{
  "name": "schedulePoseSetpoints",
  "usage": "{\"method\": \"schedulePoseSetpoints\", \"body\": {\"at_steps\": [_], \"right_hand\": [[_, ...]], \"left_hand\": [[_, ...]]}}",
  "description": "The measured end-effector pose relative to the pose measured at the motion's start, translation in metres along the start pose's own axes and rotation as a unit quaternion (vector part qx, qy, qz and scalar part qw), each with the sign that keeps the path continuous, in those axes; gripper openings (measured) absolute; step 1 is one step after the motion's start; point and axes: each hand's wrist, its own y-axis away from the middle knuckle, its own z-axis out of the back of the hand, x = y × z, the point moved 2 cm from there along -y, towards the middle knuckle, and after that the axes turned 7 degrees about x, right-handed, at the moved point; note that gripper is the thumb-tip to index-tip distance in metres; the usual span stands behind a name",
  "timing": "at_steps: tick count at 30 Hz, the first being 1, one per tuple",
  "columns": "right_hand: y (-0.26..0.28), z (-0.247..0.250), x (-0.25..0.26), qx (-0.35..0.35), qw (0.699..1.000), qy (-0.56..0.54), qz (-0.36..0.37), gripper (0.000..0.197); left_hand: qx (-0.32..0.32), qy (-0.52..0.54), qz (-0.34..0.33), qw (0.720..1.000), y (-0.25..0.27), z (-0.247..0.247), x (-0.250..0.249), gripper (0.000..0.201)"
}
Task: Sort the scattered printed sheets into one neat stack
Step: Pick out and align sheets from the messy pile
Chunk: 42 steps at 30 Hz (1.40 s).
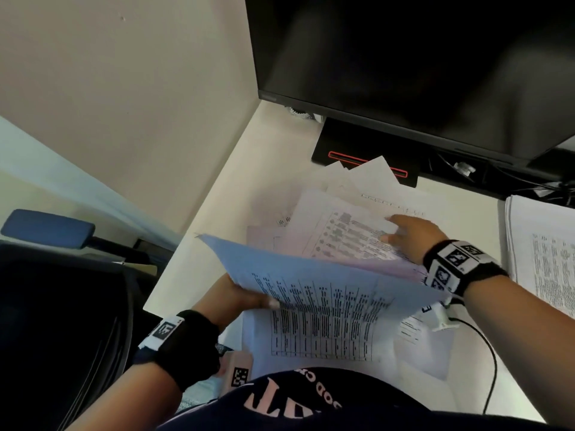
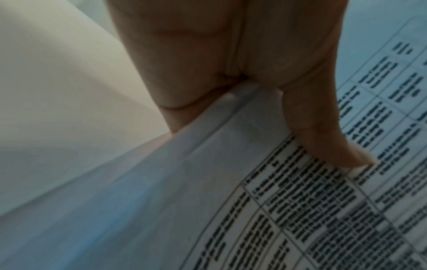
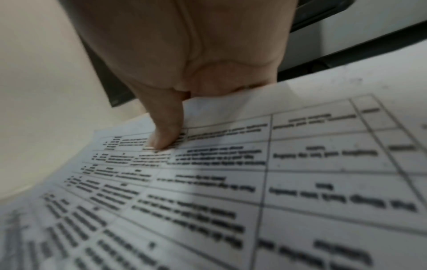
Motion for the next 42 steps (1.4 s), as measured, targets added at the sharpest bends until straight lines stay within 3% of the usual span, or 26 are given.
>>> {"method": "schedulePoseSetpoints", "body": {"at_steps": [2,4,7,8,11,15,18,20,21,23,25,26,28,30,35,39,42], "right_hand": [[0.010,0.008,-0.011,-0.054,0.991,-0.124,0.003,0.033],[0.022,0.013,-0.024,-0.110,0.961,-0.253,0.003,0.011],[0.044,0.010,-0.034,-0.122,0.876,-0.467,0.003,0.013],[0.050,0.006,-0.035,-0.110,0.868,-0.484,0.005,0.012],[0.065,-0.012,-0.031,-0.074,0.881,-0.468,0.008,0.012],[0.076,-0.045,-0.020,0.000,0.894,-0.449,-0.010,0.023],[0.082,-0.064,-0.013,0.050,0.899,-0.436,0.001,0.033],[0.089,-0.069,-0.012,0.080,0.925,-0.373,0.002,0.031],[0.091,-0.070,-0.015,0.071,0.934,-0.351,-0.015,0.030],[0.096,-0.068,-0.029,-0.020,0.934,-0.348,-0.079,0.031],[0.100,-0.065,-0.044,-0.125,0.898,-0.401,-0.130,0.033],[0.099,-0.066,-0.050,-0.136,0.884,-0.424,-0.143,0.035],[0.096,-0.071,-0.056,-0.107,0.883,-0.433,-0.150,0.040],[0.092,-0.074,-0.057,-0.088,0.890,-0.420,-0.153,0.042],[0.090,-0.070,-0.047,-0.094,0.901,-0.395,-0.156,0.050],[0.094,-0.064,-0.040,-0.099,0.921,-0.346,-0.148,0.058],[0.104,-0.052,-0.037,-0.115,0.904,-0.393,-0.123,0.063]], "left_hand": [[-0.009,0.021,-0.008,1.000,-0.001,0.001,-0.001,0.062],[-0.032,0.048,-0.010,0.998,-0.005,0.001,-0.004,0.054],[-0.052,0.089,-0.014,0.995,-0.015,-0.004,-0.014,0.070],[-0.057,0.099,-0.015,0.993,-0.020,-0.006,-0.018,0.073],[-0.064,0.126,-0.006,0.990,-0.037,-0.012,-0.026,0.057],[-0.088,0.128,-0.008,0.988,-0.059,-0.023,-0.028,0.057],[-0.132,0.052,-0.015,0.990,-0.073,-0.030,-0.023,0.081],[-0.170,-0.041,-0.025,0.984,-0.078,-0.034,-0.021,0.070],[-0.170,-0.097,-0.021,0.980,-0.080,-0.037,-0.022,0.062],[-0.135,-0.209,0.007,0.969,-0.084,-0.044,-0.022,0.056],[-0.117,-0.283,0.033,0.951,-0.090,-0.048,-0.019,0.052],[-0.116,-0.322,0.040,0.939,-0.093,-0.049,-0.017,0.050],[-0.120,-0.392,0.056,0.910,-0.096,-0.054,-0.017,0.047],[-0.114,-0.392,0.062,0.911,-0.097,-0.062,-0.018,0.046],[-0.086,-0.291,0.066,0.950,-0.090,-0.079,-0.021,0.041],[-0.073,-0.231,0.012,0.970,-0.082,-0.085,-0.023,0.052],[-0.049,-0.212,-0.047,0.975,-0.072,-0.085,-0.038,0.039]]}}
